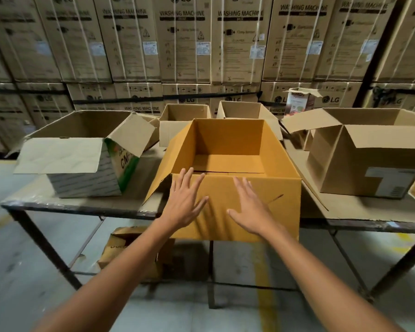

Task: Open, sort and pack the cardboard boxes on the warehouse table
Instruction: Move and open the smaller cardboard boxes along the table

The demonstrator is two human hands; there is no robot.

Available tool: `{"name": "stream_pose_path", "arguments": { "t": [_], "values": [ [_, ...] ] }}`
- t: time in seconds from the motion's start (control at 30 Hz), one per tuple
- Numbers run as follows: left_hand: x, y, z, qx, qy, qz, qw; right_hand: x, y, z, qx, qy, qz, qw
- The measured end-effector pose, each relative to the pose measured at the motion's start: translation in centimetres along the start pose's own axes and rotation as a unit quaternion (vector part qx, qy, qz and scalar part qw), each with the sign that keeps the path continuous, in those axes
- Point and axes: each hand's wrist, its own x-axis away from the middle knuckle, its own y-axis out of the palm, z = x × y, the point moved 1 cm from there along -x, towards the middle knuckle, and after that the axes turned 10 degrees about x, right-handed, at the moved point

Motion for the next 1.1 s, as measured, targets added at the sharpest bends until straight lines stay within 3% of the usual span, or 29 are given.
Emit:
{"name": "stream_pose_path", "arguments": {
  "t": [0.23,0.47,0.8,1.1],
  "values": [
    [13.1,-3.0,0.5,0.079,-0.072,0.152,0.983,7.2,3.6,-5.8,-0.144,-0.100,0.049,0.983],
    [27.5,-4.1,-2.8,0.091,-0.200,0.177,0.959,11.5,9.8,-12.6,-0.218,-0.159,0.000,0.963],
    [40.3,-10.1,-17.9,0.022,-0.340,0.238,0.910,8.5,20.6,-31.6,-0.195,-0.287,-0.125,0.929],
    [45.7,-19.0,-35.2,-0.001,-0.395,0.264,0.880,2.5,28.2,-52.3,-0.193,-0.329,-0.148,0.912]
  ]
}}
